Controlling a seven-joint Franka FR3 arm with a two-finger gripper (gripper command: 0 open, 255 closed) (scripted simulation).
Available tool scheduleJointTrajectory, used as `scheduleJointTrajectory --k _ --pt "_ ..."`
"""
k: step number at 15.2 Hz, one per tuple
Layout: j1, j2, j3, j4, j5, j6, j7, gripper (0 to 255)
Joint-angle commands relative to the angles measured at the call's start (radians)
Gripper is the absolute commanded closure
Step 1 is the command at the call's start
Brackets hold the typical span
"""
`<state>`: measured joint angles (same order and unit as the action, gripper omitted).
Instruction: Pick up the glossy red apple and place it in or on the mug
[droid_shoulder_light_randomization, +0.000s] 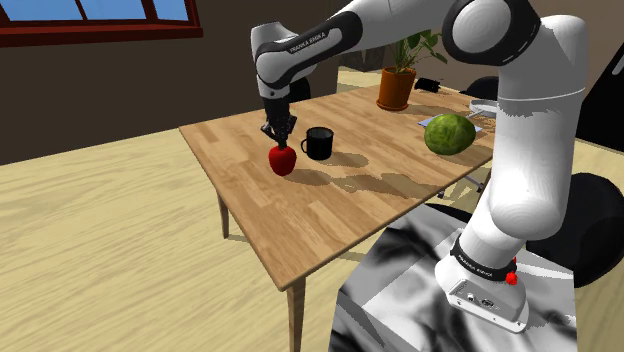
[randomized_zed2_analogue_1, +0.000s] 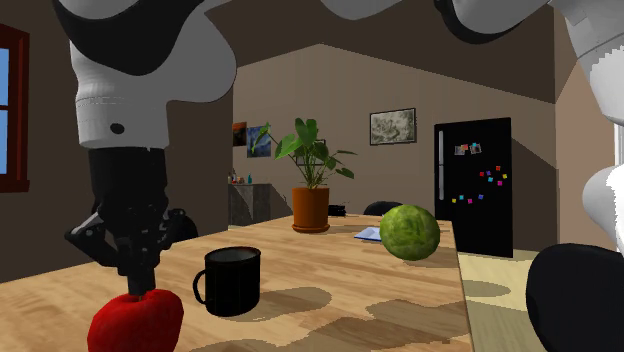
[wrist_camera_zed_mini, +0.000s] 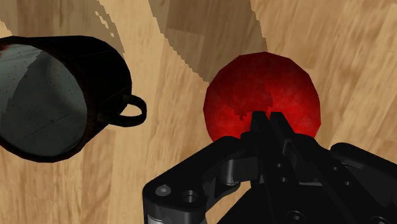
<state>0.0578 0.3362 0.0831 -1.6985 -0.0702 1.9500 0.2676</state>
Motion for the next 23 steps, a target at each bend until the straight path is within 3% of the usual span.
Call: scheduleJointTrajectory --k 1,23 --pt "0.000 -0.004 0.000 0.007 0.001 -0.012 -0.001 255" --pt "0.003 -0.044 0.003 0.248 0.008 -0.292 -0.014 255"
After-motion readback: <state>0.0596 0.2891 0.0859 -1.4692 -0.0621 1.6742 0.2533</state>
